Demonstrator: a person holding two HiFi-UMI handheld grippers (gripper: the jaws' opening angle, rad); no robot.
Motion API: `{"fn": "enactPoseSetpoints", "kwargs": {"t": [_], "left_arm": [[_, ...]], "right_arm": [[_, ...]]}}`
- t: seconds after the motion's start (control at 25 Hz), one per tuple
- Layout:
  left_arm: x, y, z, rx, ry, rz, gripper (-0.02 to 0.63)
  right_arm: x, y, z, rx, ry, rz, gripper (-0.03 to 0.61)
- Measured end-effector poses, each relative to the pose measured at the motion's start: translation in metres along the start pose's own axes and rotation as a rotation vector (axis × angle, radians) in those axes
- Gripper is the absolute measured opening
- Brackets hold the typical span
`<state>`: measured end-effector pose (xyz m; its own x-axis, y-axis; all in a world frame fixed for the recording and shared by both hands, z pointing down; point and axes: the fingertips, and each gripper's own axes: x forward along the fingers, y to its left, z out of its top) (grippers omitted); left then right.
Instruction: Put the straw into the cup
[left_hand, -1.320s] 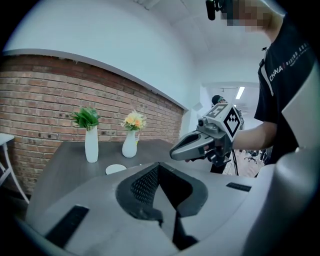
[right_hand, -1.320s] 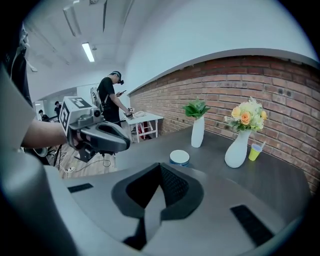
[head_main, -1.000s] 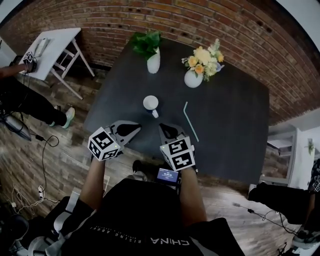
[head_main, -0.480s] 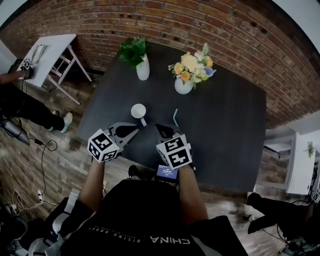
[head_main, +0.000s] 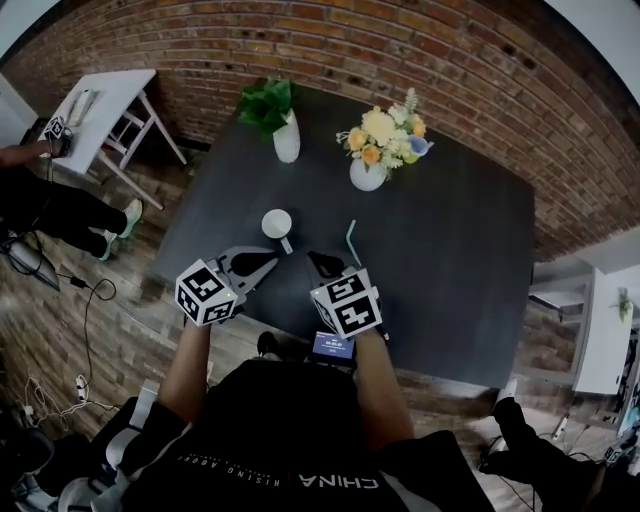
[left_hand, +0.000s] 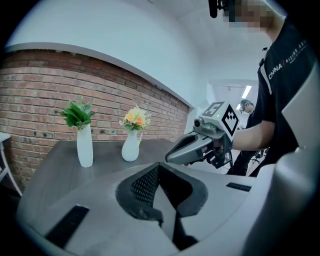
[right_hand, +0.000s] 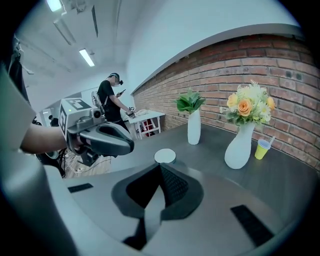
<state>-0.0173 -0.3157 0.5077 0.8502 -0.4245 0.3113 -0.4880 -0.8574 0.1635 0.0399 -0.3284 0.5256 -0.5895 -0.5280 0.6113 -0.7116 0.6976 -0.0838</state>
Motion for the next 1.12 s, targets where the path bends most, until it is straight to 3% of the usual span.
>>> {"fn": "enactPoseSetpoints", "kwargs": {"t": [0.28,0.72,1.0,1.12], "left_arm": [[0.005,-0.007,-0.01,-0.012,0.018,-0.01,0.003],[0.028,-0.019,-0.023,-0.046,0.058,-0.034,0.003],[0.039,-0.026,-0.041,-0.096,0.094,-0.02,0.003],[0.04,-0.025,-0.047,-0.122,0.101,-0.001,0.003]], "right_arm": [[-0.003,-0.007,-0.019,0.014,0.034,-0.016,0.006],[-0.008,-0.085,-0.071,0.084,0.137,-0.162,0.006],[0.018,-0.106,-0.106,0.103,0.21,-0.123,0.009],[0.03,-0.115,-0.117,0.123,0.225,-0.094,0.052]]}}
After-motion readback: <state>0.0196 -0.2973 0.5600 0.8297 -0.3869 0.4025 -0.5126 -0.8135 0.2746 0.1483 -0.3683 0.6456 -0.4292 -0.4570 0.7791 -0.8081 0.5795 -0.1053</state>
